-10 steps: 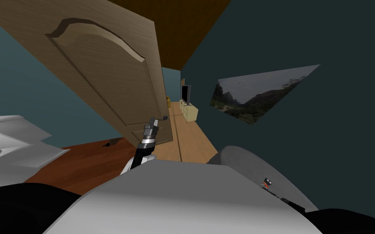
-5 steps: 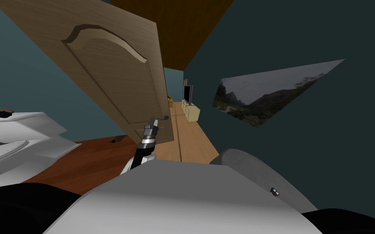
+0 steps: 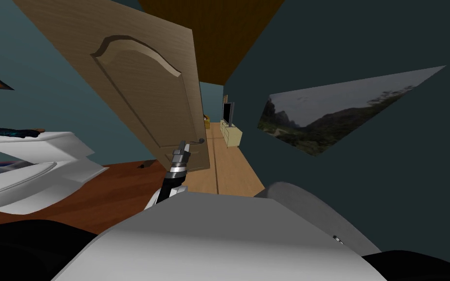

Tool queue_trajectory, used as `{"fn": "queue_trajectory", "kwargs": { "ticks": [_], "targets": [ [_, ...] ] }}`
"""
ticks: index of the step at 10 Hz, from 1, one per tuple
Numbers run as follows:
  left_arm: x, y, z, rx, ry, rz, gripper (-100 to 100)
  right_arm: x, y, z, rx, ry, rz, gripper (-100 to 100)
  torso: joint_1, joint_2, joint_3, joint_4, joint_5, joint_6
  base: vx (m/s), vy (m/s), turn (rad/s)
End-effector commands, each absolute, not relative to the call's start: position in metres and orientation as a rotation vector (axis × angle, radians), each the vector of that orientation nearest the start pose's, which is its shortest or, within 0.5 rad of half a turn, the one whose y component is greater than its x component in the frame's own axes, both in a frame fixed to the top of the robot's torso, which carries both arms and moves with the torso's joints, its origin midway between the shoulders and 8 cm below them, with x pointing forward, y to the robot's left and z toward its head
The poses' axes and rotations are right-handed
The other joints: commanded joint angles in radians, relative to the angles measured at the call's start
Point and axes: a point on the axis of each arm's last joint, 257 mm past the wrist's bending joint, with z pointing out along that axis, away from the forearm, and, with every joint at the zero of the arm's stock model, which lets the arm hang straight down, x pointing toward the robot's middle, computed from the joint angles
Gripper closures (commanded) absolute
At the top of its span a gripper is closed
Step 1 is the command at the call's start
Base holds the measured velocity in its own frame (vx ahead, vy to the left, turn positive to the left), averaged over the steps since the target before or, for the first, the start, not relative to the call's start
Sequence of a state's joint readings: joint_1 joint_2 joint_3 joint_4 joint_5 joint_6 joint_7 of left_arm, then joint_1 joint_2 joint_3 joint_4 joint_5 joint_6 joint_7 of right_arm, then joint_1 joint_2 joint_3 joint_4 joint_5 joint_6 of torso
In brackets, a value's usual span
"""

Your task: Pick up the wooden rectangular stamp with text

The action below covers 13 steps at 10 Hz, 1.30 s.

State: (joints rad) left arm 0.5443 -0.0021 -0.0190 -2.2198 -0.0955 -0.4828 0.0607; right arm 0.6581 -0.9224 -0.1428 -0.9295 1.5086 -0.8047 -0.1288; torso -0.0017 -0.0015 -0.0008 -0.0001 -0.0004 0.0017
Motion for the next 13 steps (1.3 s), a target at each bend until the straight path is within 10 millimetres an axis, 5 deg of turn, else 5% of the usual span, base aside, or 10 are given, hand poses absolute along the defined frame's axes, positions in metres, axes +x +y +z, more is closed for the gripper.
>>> {"fn": "queue_trajectory", "kwargs": {
  "ticks": [1,5,6,7,9,10,13],
  "targets": [
    [0.356,0.271,-0.022,-0.722,0.733,-1.275,0,-0.042,-0.624,-0.48,-0.38,3.04,-0.038,-100,0.0,0.0,0.0,0.0,0.0,0.0,0.01,-0.024,0.121],
    [0.356,0.271,-0.022,-0.722,0.733,-1.275,0,-0.056,-0.623,-0.482,-0.376,3.07,-0.029,-100,0.001,0.0,0.0,0.0,0.0,0.0,0.003,-0.011,0.041],
    [0.356,0.271,-0.022,-0.722,0.733,-1.275,0,-0.057,-0.623,-0.483,-0.378,3.073,-0.027,0,0.001,0.0,0.0,0.0,0.0,0.0,0.0,0.0,0.0],
    [0.356,0.271,-0.022,-0.722,0.733,-1.275,0,-0.06,-0.617,-0.495,-0.329,3.077,-0.029,-100,0.001,0.0,0.0,0.0,0.0,0.0,-0.053,-0.018,0.199],
    [0.356,0.27,-0.022,-0.722,0.733,-1.275,0,-0.059,-0.616,-0.497,-0.321,3.078,-0.026,-100,0.0,0.005,0.003,0.001,0.0,0.0,-0.073,-0.019,0.143],
    [0.356,0.271,-0.022,-0.722,0.733,-1.275,0,-0.059,-0.616,-0.498,-0.318,3.078,-0.029,100,0.0,0.004,0.002,0.001,0.0,0.001,-0.006,-0.003,-0.009],
    [0.356,0.271,-0.022,-0.722,0.733,-1.275,0,-0.06,-0.615,-0.498,-0.316,3.078,-0.025,100,-0.001,0.001,0.001,0.0,-0.001,0.0,0.0,0.0,0.0]
  ]
}}
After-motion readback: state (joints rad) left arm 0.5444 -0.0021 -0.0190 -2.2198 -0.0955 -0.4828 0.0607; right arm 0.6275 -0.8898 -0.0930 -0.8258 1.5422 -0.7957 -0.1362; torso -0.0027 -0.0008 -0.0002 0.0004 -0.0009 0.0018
